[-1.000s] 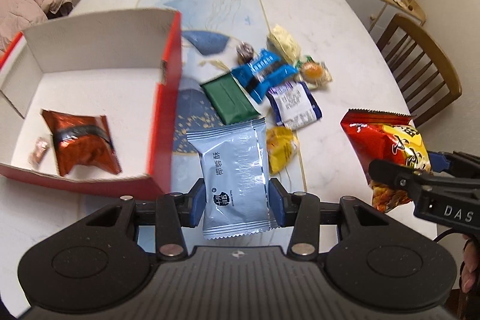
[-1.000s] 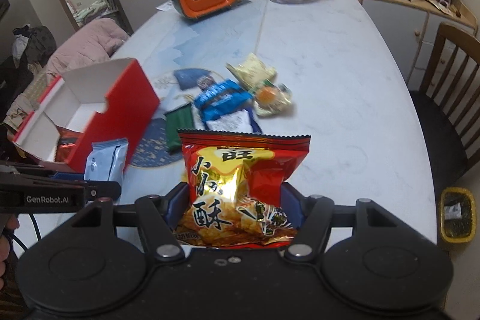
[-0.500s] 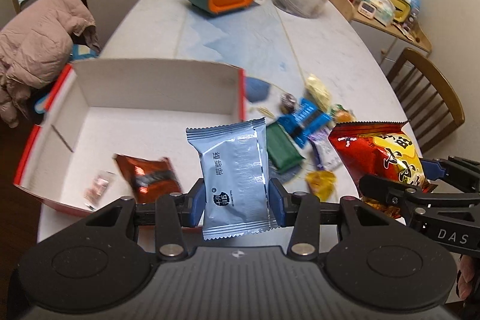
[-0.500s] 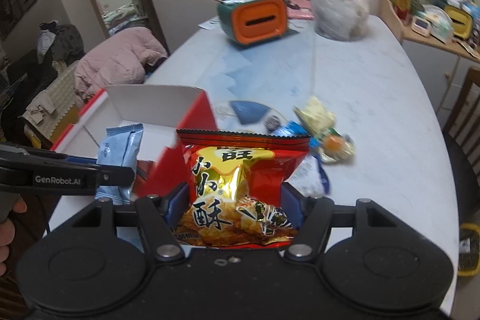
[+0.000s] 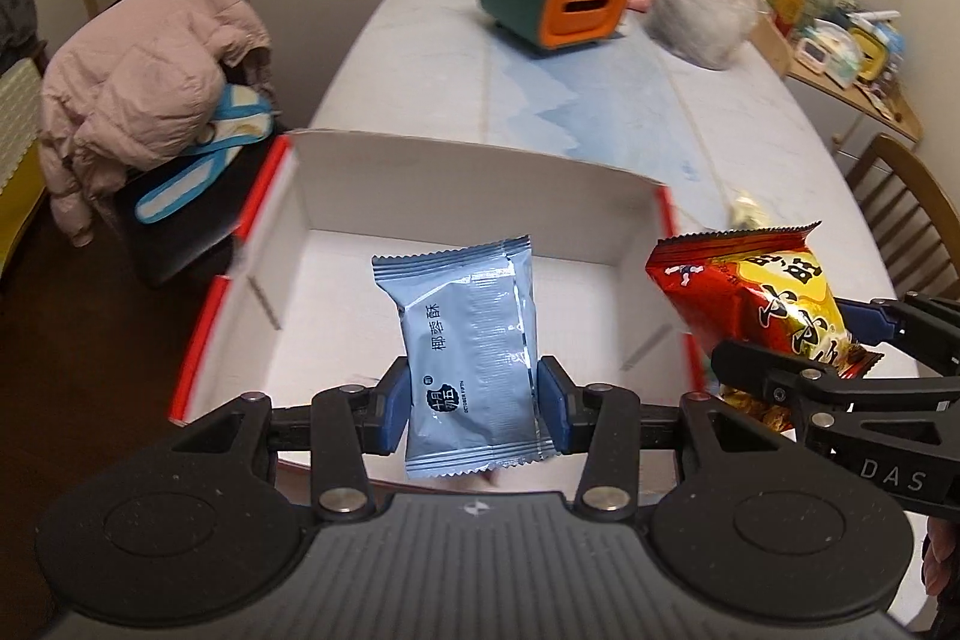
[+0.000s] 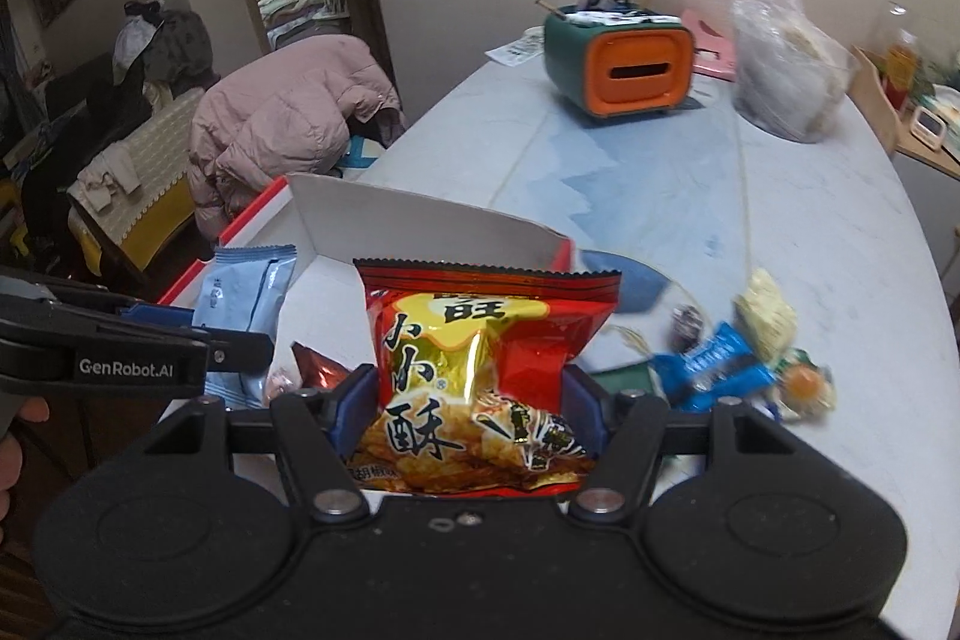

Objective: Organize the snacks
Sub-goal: 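Carry the chip bag and blue sachet over the red box with both grippers, then open both grippers to drop the chip bag and sachet in the box, then move both grippers back toward the remaining snack pile, then grasp the silver foil candy with the left gripper while the right grasps the blue-white stick packet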

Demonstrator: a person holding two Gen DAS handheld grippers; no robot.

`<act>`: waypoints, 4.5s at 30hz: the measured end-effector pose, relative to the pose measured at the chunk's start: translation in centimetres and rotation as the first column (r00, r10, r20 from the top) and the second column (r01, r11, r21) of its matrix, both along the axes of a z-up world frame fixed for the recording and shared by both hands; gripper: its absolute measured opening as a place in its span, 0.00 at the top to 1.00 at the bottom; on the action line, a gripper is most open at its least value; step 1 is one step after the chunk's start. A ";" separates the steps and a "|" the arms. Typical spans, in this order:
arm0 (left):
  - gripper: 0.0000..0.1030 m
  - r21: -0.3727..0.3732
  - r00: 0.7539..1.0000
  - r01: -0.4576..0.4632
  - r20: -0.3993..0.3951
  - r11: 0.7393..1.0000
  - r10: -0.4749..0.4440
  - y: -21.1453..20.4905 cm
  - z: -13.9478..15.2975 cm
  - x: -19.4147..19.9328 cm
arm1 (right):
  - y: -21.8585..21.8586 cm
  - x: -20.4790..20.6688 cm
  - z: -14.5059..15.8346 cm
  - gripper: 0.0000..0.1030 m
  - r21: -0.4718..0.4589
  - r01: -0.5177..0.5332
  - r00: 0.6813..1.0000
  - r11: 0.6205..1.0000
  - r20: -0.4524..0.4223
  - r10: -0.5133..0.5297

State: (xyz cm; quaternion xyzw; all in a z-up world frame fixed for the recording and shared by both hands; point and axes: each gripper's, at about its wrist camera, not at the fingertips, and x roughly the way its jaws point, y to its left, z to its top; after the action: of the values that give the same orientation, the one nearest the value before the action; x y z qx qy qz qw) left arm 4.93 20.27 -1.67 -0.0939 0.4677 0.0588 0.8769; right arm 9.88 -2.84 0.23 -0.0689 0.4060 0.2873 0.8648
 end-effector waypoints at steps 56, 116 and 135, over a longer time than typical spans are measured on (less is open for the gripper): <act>0.46 0.051 0.983 0.063 -0.178 0.997 -0.053 5.7 -6.7 4.1 | 9.1 2.3 -5.1 0.15 -0.128 -0.096 0.995 0.987 -0.023 0.093; 0.29 -0.173 0.997 0.034 -0.061 0.984 -0.046 -18.0 -3.2 16.4 | -21.5 5.5 -3.5 0.01 -0.033 0.060 0.997 0.998 0.050 -0.058; 0.38 -0.122 0.985 -0.014 -0.170 0.992 -0.007 -18.5 -9.8 23.1 | -16.7 10.5 -10.4 0.06 -0.026 -0.012 0.992 1.000 -0.127 0.009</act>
State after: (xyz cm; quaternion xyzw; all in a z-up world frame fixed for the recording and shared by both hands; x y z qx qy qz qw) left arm 28.07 1.80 -11.51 -0.1428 0.5436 0.0393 0.8262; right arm 20.36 -19.55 -10.18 -0.0642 0.4636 0.2902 0.8348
